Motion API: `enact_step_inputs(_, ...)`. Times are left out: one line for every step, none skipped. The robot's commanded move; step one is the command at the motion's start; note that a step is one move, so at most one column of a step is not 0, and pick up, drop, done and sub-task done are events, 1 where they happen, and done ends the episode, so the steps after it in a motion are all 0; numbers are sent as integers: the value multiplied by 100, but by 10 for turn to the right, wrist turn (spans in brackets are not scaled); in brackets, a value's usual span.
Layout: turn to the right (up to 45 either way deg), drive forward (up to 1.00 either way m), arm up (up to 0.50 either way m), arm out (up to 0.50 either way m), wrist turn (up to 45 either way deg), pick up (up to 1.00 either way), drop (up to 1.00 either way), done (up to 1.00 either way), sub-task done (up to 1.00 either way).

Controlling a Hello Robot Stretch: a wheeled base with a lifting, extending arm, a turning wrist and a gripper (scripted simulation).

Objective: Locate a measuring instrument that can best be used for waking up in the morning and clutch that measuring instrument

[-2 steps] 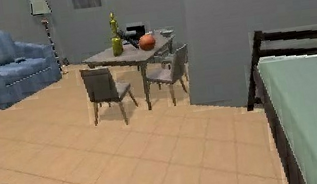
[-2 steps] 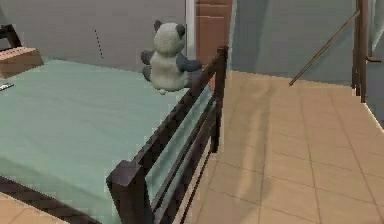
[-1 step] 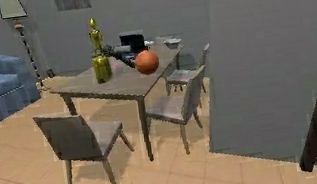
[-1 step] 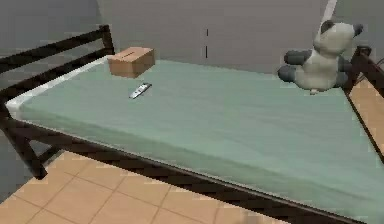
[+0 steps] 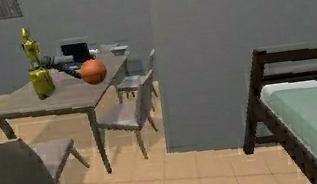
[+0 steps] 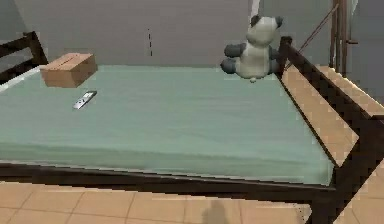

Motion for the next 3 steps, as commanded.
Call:
enact_step_inputs(0, 15, 0, 0, 0, 0, 0, 0, 0)
enact_step_inputs(-450, 0, 0, 0, 0, 0, 0, 0, 0)
enact_step_inputs(-390, 0, 0, 0, 0, 0, 0, 0, 0)
